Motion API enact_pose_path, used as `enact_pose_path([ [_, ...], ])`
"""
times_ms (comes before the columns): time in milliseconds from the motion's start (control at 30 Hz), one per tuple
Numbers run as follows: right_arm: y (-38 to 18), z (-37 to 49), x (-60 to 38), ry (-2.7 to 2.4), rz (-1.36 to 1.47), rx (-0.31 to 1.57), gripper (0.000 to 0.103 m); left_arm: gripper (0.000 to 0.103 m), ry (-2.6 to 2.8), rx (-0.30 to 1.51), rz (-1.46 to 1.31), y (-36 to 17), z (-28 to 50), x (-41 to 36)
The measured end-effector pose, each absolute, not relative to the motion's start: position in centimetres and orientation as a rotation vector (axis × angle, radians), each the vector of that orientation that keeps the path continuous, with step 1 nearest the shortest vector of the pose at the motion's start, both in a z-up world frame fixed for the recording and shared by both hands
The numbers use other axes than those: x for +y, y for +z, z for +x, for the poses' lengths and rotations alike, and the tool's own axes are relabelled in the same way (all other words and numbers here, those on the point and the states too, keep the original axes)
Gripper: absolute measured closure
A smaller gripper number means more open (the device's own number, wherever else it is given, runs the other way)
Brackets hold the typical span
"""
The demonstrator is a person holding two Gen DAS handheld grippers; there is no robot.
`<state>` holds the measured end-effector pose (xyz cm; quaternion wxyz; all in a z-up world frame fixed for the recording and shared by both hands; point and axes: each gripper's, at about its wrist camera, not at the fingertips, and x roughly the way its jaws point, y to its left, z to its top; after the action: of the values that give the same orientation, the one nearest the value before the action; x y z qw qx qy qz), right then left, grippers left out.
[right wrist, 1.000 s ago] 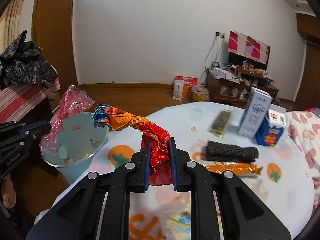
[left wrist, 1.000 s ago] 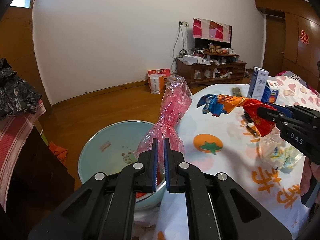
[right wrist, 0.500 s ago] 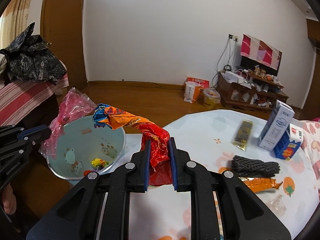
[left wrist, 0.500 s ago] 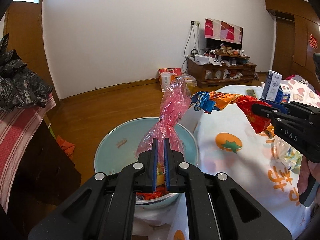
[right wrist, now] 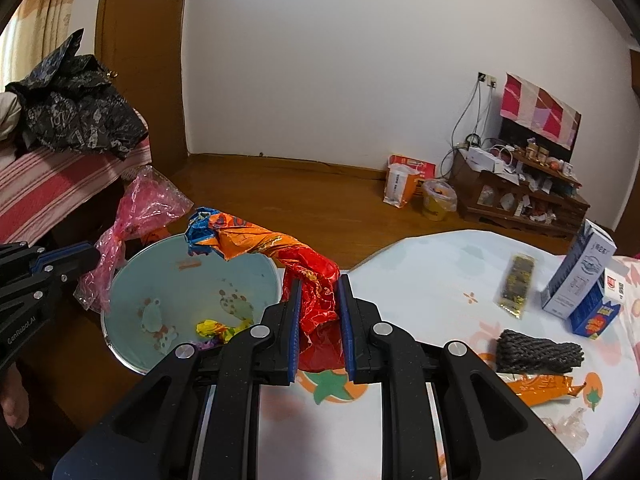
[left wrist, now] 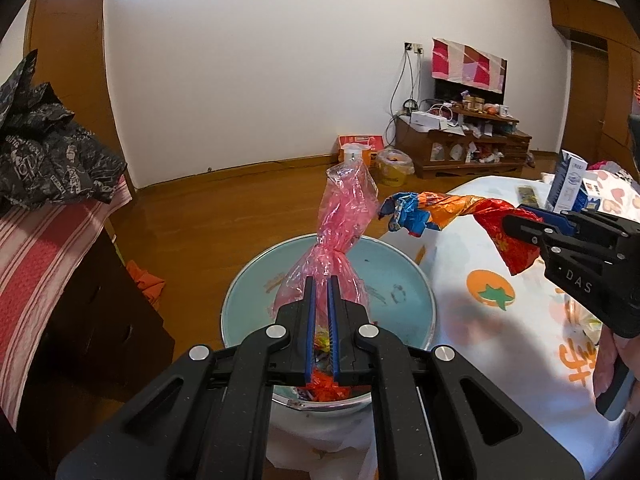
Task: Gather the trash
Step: 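Carry the pink bag and orange-red wrapper with both tools over the bin, then open both tools over the bin to drop the pink bag and wrapper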
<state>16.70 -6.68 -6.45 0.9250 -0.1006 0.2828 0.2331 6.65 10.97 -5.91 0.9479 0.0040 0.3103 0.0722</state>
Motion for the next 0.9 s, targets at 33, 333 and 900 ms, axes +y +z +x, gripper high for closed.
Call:
enact_pose_path([
  [33,-6.5,16.7,-6.6,0.480,-0.208,0.581,0.085,0.097,0.150,0.633,0.007,-6.0,6.6,11.1],
  [333,-6.7,16.9,-5.1,0.499,-0.232,0.591,0.085,0.097,0.174,0.642,-0.001,-6.2,6.5,11.7],
  [900,-6.9,16.9,-3.0,0.525,-0.260,0.597,0.085,0.097,0.190,0.653,-0.018,-6.4,6.7,12.5],
])
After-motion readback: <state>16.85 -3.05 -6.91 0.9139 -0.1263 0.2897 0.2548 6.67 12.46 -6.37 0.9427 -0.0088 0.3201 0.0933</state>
